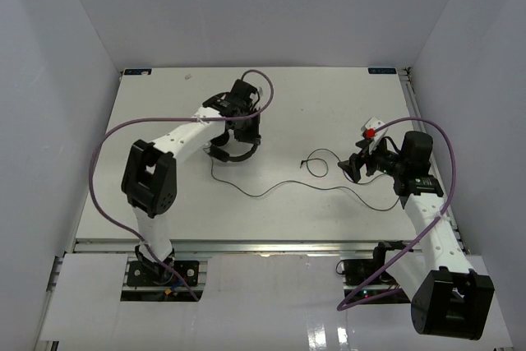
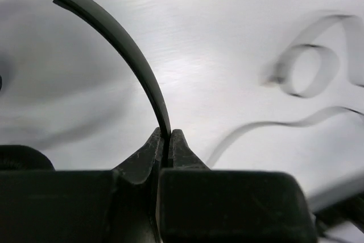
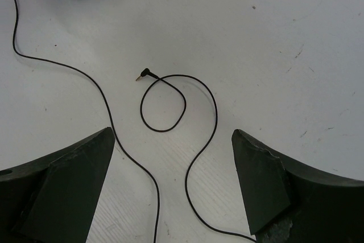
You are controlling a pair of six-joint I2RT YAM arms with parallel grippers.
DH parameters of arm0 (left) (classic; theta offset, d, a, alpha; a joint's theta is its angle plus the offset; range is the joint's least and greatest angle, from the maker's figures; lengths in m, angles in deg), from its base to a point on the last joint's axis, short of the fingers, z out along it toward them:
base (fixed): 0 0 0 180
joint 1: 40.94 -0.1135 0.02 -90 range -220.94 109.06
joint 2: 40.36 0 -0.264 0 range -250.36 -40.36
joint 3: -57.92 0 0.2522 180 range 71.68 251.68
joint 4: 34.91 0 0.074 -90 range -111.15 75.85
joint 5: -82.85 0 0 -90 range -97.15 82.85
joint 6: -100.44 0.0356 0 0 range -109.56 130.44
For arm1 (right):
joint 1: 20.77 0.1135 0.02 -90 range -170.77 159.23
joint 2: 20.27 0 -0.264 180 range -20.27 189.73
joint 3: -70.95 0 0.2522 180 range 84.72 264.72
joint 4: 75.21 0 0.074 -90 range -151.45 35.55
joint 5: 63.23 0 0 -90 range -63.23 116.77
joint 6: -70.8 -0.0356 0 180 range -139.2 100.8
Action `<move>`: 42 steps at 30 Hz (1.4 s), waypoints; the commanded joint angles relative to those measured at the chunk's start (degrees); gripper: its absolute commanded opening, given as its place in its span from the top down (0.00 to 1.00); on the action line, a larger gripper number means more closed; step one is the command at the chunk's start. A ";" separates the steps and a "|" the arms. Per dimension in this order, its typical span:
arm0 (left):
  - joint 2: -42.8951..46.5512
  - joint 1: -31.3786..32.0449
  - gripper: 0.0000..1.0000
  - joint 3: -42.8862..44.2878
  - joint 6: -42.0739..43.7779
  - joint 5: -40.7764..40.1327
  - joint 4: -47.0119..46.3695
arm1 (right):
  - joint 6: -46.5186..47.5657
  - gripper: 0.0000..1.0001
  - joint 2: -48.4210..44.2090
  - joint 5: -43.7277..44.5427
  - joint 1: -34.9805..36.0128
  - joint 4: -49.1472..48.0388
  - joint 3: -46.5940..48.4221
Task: Wrap the headphones
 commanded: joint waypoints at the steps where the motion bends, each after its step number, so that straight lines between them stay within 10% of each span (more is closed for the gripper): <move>1: 14.10 -0.27 1.00 1.59 0.58 25.83 -14.99 | 0.24 0.10 -0.61 -2.77 -0.29 -1.54 0.18; 9: 24.92 -11.28 1.00 -18.68 -29.21 55.55 -60.80 | 9.19 0.10 2.18 -23.03 0.88 1.70 0.63; 16: 25.39 -14.61 1.00 -32.99 -60.44 64.57 -104.42 | -6.85 0.10 11.33 -15.19 15.05 -11.67 10.84; 21: 25.02 -18.23 1.00 -39.65 -58.47 66.04 -102.06 | -10.91 0.10 18.80 -9.30 23.35 -12.25 17.48; 35: -1.98 -27.25 1.00 -49.84 -82.54 69.21 -145.81 | -8.81 0.10 14.49 -7.29 22.20 -13.76 8.24; 42: -2.14 -33.96 0.84 -51.05 -78.42 69.79 -137.64 | -9.11 0.10 14.02 -8.08 21.77 -14.80 6.59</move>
